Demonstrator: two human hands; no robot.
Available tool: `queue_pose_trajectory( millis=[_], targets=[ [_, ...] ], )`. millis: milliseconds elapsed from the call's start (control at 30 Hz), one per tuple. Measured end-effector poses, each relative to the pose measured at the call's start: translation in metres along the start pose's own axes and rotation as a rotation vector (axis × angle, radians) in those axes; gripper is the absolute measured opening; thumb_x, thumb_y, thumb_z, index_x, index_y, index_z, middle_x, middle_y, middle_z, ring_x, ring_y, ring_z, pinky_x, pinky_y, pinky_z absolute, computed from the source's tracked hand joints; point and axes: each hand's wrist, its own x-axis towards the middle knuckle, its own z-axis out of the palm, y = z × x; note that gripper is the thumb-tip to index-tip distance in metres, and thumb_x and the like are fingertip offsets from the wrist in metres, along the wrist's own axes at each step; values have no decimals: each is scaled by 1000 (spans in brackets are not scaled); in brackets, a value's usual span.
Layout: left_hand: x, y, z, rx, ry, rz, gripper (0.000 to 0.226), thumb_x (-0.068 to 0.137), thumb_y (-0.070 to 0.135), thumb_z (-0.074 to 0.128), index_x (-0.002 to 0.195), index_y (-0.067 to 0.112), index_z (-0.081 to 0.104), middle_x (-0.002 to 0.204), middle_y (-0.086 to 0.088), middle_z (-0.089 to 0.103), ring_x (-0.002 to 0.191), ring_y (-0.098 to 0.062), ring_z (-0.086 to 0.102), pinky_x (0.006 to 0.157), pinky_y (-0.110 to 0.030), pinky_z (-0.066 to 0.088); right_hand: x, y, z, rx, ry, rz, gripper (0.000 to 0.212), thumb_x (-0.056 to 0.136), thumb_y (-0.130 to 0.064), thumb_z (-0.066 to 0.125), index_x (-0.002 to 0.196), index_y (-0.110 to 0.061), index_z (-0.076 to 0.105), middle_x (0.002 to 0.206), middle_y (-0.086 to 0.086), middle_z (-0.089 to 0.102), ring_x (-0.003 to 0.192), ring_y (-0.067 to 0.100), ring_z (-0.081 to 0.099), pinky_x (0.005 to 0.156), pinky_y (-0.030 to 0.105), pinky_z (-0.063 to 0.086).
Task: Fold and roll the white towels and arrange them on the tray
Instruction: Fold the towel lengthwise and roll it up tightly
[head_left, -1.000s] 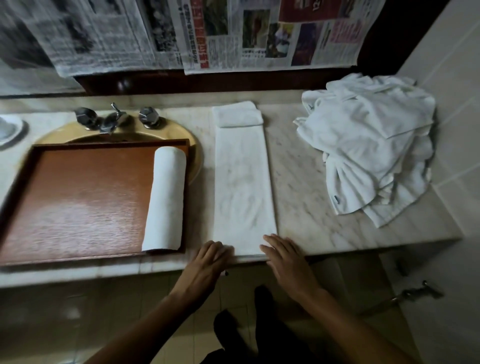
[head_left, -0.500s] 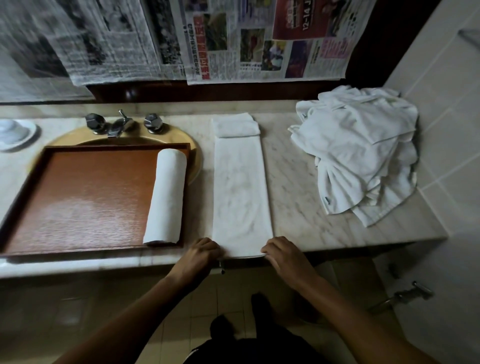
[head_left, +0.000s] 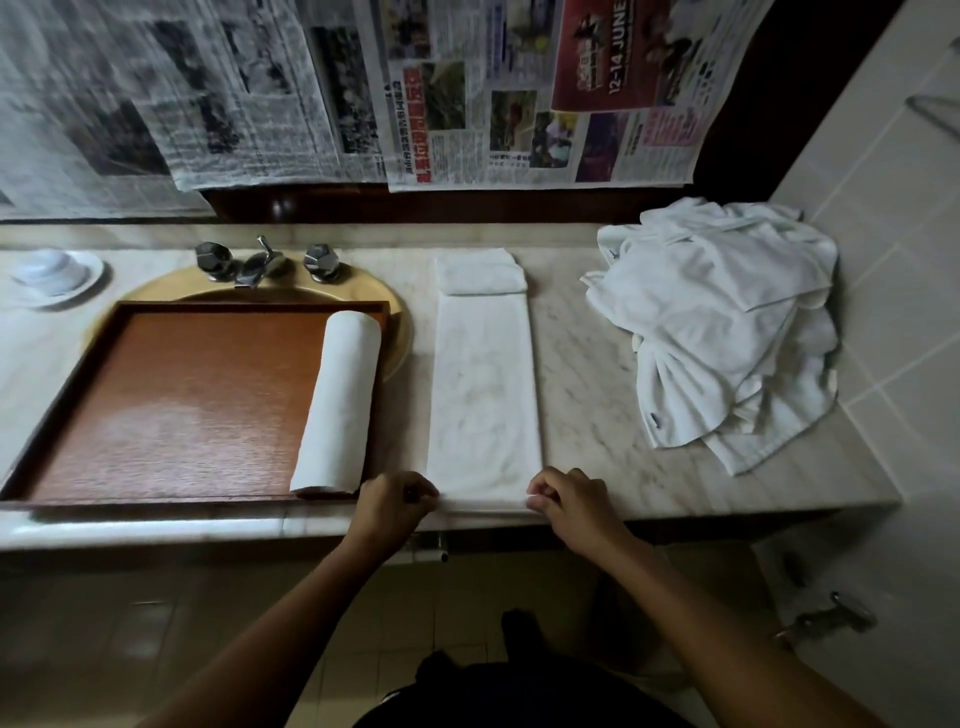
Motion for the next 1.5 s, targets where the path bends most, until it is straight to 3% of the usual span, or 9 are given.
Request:
queue_pose_trajectory(
  millis=[133, 267, 333, 600, 767, 1000, 1300, 1433, 1500],
  targets=[
    [13, 0, -2, -4, -40, -113, 10, 88, 18, 80, 97, 18, 82, 90, 8, 75, 77, 6, 62, 69, -3, 43, 8, -6, -2, -29, -1, 20, 10, 98, -41, 66, 102, -31, 67, 83, -20, 50, 88, 4, 47, 95, 34, 40],
    [21, 5, 1, -5, -90, -145, 12, 87, 16, 81, 99, 14, 81, 94, 1, 77, 83, -4, 67, 84, -22, 56, 11, -10, 4, -112, 2, -10, 9, 95, -38, 68, 99, -30, 67, 92, -17, 52, 101, 12, 52, 93, 36, 41],
    [23, 8, 4, 44, -77, -133, 12, 87, 17, 81, 99, 15, 80, 95, 0, 76, 82, -6, 66, 78, -20, 54, 13, -9, 6, -97, 26, -49, 10, 92, -29, 71, 101, -27, 67, 99, -13, 52, 103, 14, 52, 90, 36, 43],
    [5, 4, 30, 466, -20, 295, 31, 79, -6, 74, 93, 21, 69, 97, 3, 60, 88, -17, 55, 64, -32, 51, 7, -11, 21, -197, -11, -245, 29, 88, 9, 57, 102, -14, 70, 104, 1, 56, 101, 21, 54, 74, 41, 54],
    [1, 2, 29, 508, -30, 396, 22, 78, 7, 74, 96, 18, 70, 97, 0, 64, 87, -21, 59, 64, -29, 45, 3, -5, 19, -262, 7, -330, 30, 85, -4, 53, 105, -21, 66, 105, -2, 56, 97, 23, 52, 73, 37, 50],
    [7, -9, 21, 540, -58, 502, 42, 63, 3, 79, 98, 21, 68, 95, 2, 62, 86, -21, 55, 67, -32, 50, 4, -6, 8, -322, -63, -388, 36, 81, -8, 55, 112, -26, 59, 112, -5, 52, 100, 19, 48, 77, 33, 42],
    [5, -1, 12, 316, -51, 307, 28, 84, 3, 64, 105, 17, 75, 102, 1, 72, 92, -20, 67, 74, -34, 56, 3, 2, 2, -235, -53, -358, 35, 92, -3, 53, 119, -23, 61, 118, -8, 60, 109, 19, 51, 85, 35, 38],
    [7, 3, 4, 96, -15, 107, 16, 88, 14, 75, 102, 20, 79, 97, 9, 76, 80, 7, 63, 72, -2, 44, 2, 4, -6, -97, -72, -190, 31, 96, -2, 55, 118, -21, 64, 114, -6, 62, 105, 18, 55, 87, 33, 43],
    [11, 2, 3, 24, -6, -1, 12, 89, 18, 77, 100, 20, 80, 92, 11, 75, 78, 11, 61, 66, 2, 41, 5, 7, -5, -5, -61, -130, 18, 99, -11, 60, 111, -21, 69, 109, -9, 64, 102, 14, 60, 90, 35, 50]
  ],
)
